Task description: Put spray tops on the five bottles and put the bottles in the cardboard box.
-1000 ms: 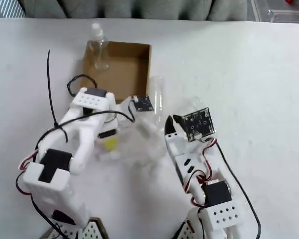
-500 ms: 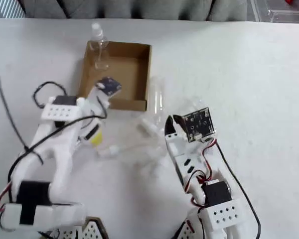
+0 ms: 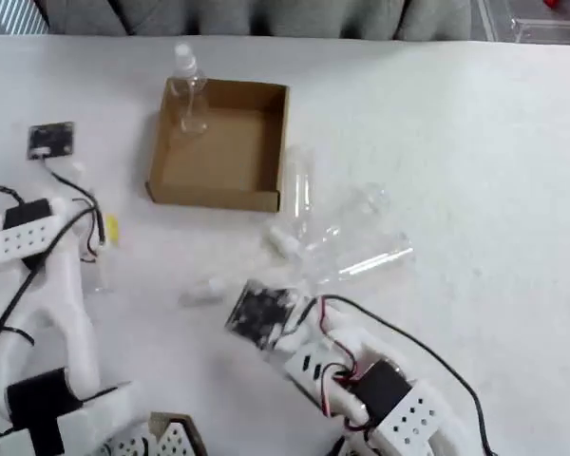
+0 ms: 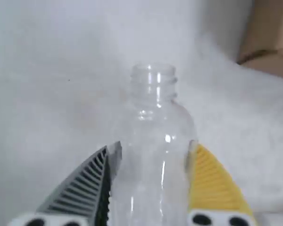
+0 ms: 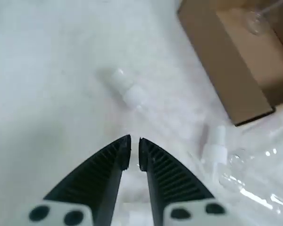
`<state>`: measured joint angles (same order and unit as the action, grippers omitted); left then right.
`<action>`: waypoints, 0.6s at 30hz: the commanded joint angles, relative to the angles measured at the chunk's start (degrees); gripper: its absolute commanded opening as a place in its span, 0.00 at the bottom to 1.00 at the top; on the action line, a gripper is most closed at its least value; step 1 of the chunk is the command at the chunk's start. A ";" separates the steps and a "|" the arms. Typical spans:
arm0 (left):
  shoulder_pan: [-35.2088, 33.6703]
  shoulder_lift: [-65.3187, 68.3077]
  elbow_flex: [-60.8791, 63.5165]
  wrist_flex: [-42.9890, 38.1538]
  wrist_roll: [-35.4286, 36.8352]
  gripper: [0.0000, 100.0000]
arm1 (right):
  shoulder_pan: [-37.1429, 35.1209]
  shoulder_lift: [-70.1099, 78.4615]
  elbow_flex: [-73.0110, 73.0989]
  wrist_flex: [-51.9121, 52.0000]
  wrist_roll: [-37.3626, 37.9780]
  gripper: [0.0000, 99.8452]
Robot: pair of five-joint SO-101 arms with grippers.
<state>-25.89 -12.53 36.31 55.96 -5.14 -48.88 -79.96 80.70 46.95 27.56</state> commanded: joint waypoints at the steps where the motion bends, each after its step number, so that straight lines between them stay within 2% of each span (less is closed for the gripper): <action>1: -1.89 0.75 -0.62 -4.57 3.87 0.02 | -2.51 -0.04 -1.23 0.40 4.40 0.07; 6: -1.80 -1.80 -0.53 -4.84 7.56 0.02 | -2.59 9.71 -8.26 0.57 5.27 0.18; 12: -1.89 -5.93 -0.35 -4.31 13.80 0.02 | -3.82 35.21 -19.87 -2.68 9.67 0.18; 18: -1.63 -6.55 1.49 -7.21 14.68 0.02 | -5.23 55.25 -29.63 -9.10 11.43 0.18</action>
<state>-27.30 -16.22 37.63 52.35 8.75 -53.45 -32.22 58.11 40.00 38.02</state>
